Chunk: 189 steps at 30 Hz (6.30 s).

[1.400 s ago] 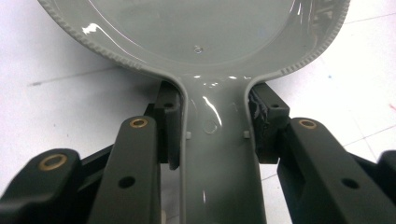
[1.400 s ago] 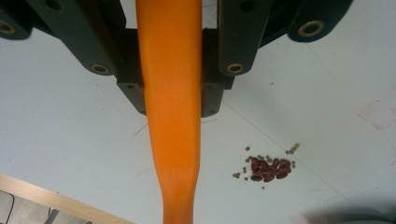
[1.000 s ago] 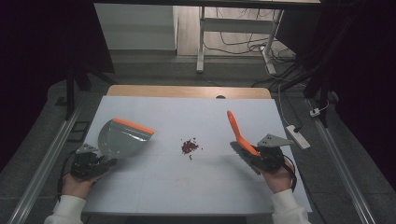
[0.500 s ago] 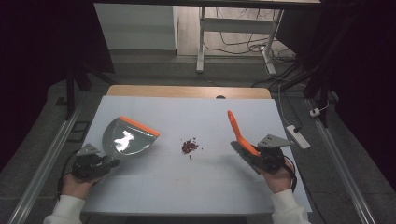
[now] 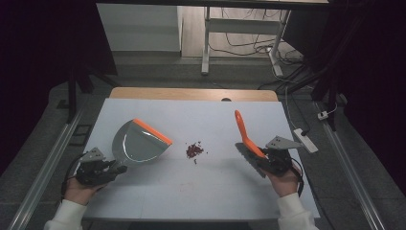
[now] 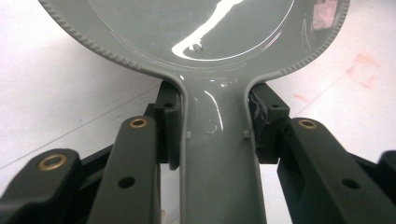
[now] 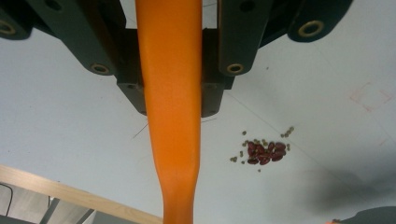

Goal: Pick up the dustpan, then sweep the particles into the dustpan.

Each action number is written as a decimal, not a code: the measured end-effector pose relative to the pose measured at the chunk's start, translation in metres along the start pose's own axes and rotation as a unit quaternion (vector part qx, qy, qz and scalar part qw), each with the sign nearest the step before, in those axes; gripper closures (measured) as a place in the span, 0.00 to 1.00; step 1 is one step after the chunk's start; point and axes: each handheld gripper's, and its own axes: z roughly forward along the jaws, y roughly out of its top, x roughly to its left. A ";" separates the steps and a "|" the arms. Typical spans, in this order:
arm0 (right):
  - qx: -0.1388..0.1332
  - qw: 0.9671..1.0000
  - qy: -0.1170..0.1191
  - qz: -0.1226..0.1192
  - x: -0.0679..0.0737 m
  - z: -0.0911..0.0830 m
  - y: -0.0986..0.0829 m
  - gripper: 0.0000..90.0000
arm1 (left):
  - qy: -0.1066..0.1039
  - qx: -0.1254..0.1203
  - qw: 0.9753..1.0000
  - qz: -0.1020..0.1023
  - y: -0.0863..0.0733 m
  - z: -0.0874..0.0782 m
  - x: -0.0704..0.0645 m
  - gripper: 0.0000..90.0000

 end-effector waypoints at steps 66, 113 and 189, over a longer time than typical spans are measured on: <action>0.014 0.999 0.012 -0.044 0.024 0.033 0.024 0.78 | -0.092 0.118 0.983 0.106 0.015 0.011 -0.030 0.69; 0.063 0.996 0.041 -0.052 0.037 0.153 0.068 0.78 | -0.116 0.174 0.968 0.139 0.036 0.046 -0.042 0.69; 0.065 0.974 0.199 -0.088 0.117 0.170 0.079 0.78 | -0.119 0.183 0.968 0.121 0.038 0.061 -0.044 0.69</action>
